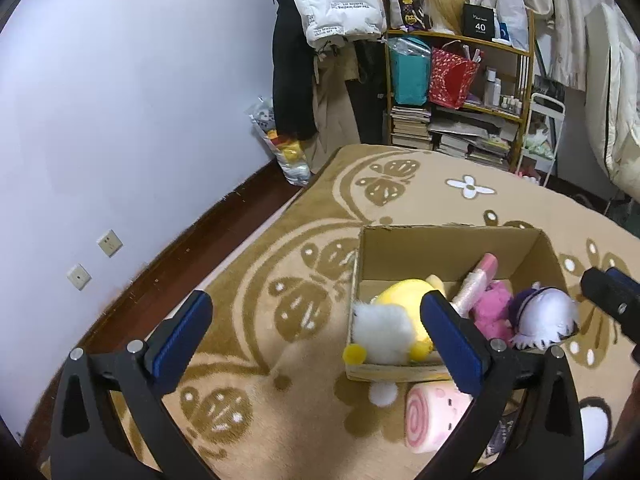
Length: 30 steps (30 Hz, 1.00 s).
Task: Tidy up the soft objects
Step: 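Release the duck plush with the left tool while the right tool releases the pink tube into the box, then move both open tools down toward the pink roll plush and black tissue pack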
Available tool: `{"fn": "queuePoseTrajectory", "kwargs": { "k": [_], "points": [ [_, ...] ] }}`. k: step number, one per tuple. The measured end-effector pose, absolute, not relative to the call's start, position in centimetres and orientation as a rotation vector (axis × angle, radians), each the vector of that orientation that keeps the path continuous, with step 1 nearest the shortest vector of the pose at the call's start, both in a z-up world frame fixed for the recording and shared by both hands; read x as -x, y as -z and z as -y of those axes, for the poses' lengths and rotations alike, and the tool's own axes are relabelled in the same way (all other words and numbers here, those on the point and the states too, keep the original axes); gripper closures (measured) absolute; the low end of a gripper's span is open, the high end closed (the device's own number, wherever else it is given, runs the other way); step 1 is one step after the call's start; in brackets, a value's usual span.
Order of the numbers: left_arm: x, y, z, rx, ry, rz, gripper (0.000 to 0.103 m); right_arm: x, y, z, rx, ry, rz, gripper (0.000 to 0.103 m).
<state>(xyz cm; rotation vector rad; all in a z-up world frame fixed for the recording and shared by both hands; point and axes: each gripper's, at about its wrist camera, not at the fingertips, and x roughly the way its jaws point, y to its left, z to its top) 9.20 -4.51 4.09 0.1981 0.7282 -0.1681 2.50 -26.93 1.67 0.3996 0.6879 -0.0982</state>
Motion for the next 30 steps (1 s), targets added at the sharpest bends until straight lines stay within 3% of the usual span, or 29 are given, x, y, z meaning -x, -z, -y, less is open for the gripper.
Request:
{"fn": "queuePoseTrajectory", "kwargs": {
  "k": [7,30],
  "points": [
    [-8.6,-4.0,4.3,-0.217,0.166,-0.749,0.001,-1.4,-1.7,26.6,-0.373,0.131,-0.714,0.002],
    [-5.9,-1.5,3.9,-0.221,0.192,-0.859,0.001,1.1,0.9,25.2,-0.274,0.173,-0.836,0.000]
  ]
}}
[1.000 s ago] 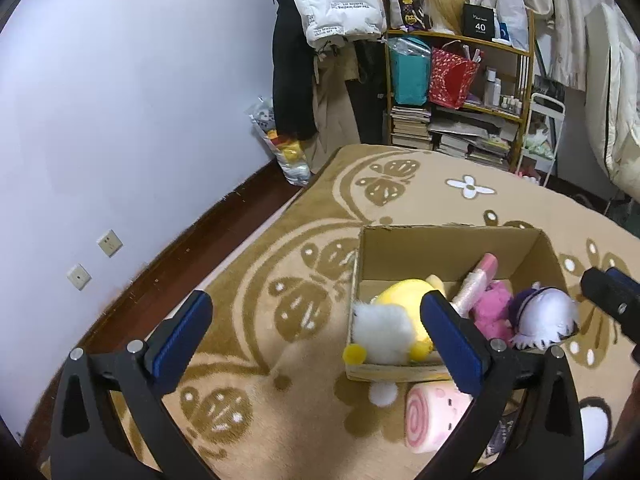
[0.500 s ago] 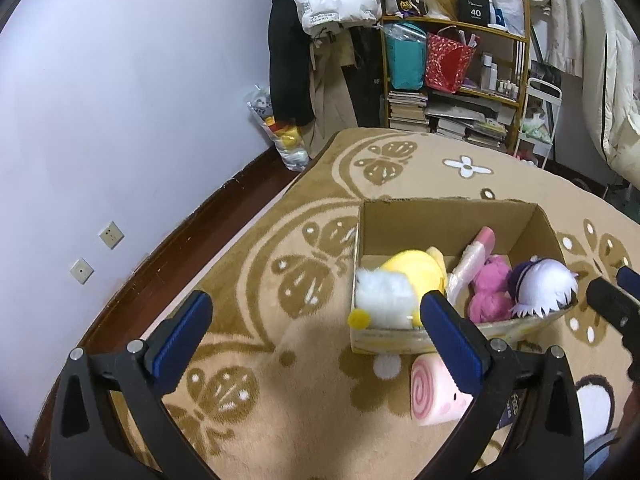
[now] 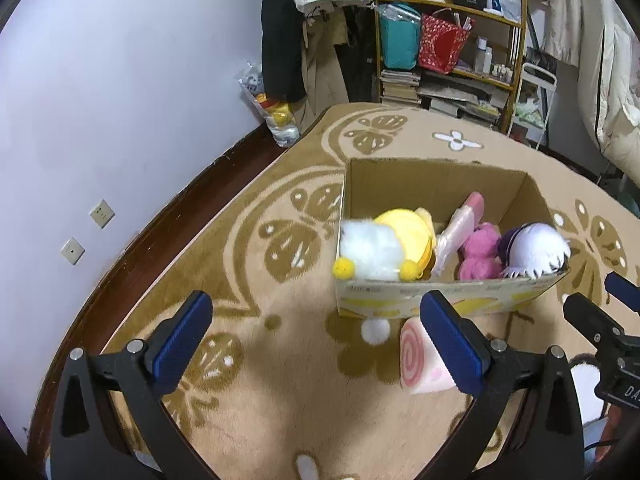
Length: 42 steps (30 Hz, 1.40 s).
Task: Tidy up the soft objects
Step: 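Move both open tools down toward the pink roll plush and black tissue pack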
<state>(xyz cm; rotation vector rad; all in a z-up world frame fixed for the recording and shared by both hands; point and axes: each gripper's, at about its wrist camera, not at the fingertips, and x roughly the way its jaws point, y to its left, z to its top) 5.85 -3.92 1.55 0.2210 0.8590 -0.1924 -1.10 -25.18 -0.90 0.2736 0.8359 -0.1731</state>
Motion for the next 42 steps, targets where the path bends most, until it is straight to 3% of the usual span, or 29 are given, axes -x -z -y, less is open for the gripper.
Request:
{"fn": "queuePoseTrajectory", "kwargs": {
  "k": [42],
  "points": [
    [-6.1,6.7,9.7,-0.382,0.319,-1.056,0.000,-0.7,12.2,23.1,-0.247,0.109,-1.224,0.000]
  ]
}}
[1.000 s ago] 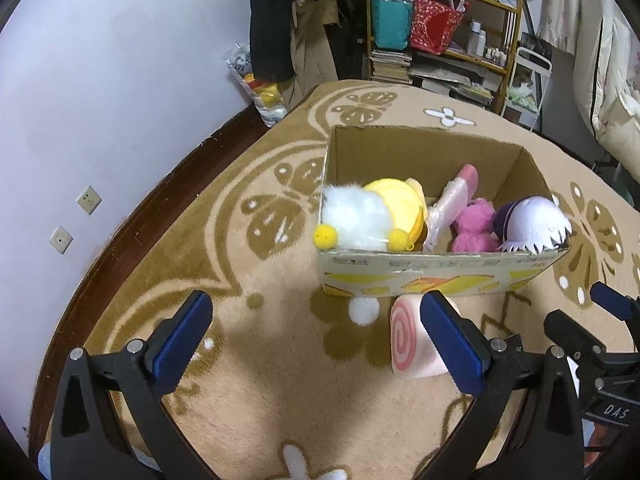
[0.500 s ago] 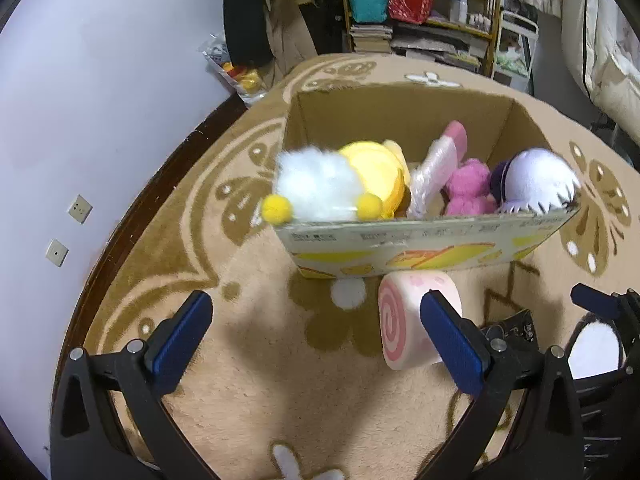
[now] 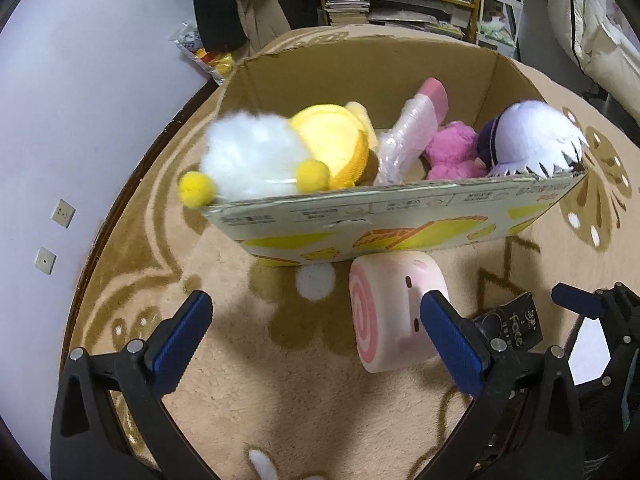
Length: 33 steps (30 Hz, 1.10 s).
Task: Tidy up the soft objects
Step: 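Move both open tools down toward the pink roll plush and black tissue pack, then grasp the pink roll plush with the left tool while the right tool grasps the black Face tissue pack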
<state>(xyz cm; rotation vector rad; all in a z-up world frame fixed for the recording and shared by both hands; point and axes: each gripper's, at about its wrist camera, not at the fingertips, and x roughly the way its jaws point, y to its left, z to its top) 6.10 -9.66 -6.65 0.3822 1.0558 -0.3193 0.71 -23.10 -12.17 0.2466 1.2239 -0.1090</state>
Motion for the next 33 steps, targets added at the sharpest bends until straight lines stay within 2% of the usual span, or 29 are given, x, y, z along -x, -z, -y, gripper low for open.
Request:
{"fn": "queuePoseTrajectory", "kwargs": {
  "k": [10,33],
  "points": [
    [-5.7,8.2,11.5,-0.444,0.360,-1.080,0.000,-1.7,13.1,22.6,-0.225,0.090,-1.252,0.000],
    [-7.4,10.5,11.1,-0.383,0.404,-1.181,0.000,-2.7,15.6,22.8,-0.251,0.158,-1.342,0.000]
  ]
}}
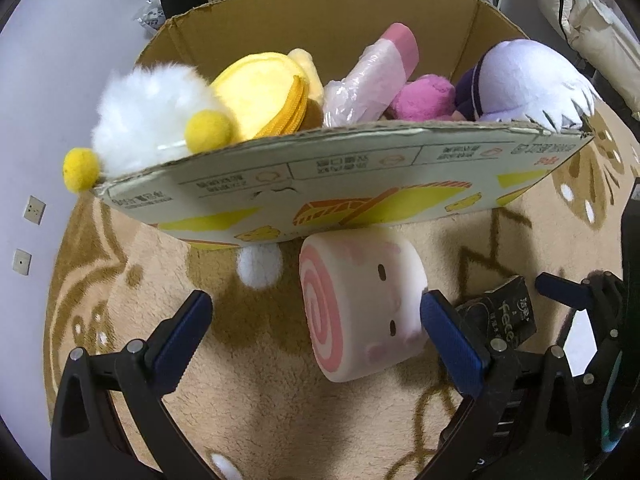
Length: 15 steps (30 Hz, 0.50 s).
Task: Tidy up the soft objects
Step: 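Grasp the pink roll plush with the left tool while the right tool grasps the black Face tissue pack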
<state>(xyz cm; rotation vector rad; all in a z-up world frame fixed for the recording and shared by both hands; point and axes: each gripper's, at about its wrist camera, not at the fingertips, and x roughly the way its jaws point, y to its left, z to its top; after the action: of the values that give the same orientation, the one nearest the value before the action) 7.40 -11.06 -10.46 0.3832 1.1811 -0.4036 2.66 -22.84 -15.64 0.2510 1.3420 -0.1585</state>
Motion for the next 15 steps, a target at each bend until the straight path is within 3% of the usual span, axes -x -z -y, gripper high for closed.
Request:
{"fn": "queuePoseTrajectory", "kwargs": {
  "k": [15],
  "points": [
    [-6.9,10.1,11.5,-0.422,0.380,-1.162,0.000,-2.3,15.3,23.3,-0.250,0.142,-1.328,0.005]
  ]
}}
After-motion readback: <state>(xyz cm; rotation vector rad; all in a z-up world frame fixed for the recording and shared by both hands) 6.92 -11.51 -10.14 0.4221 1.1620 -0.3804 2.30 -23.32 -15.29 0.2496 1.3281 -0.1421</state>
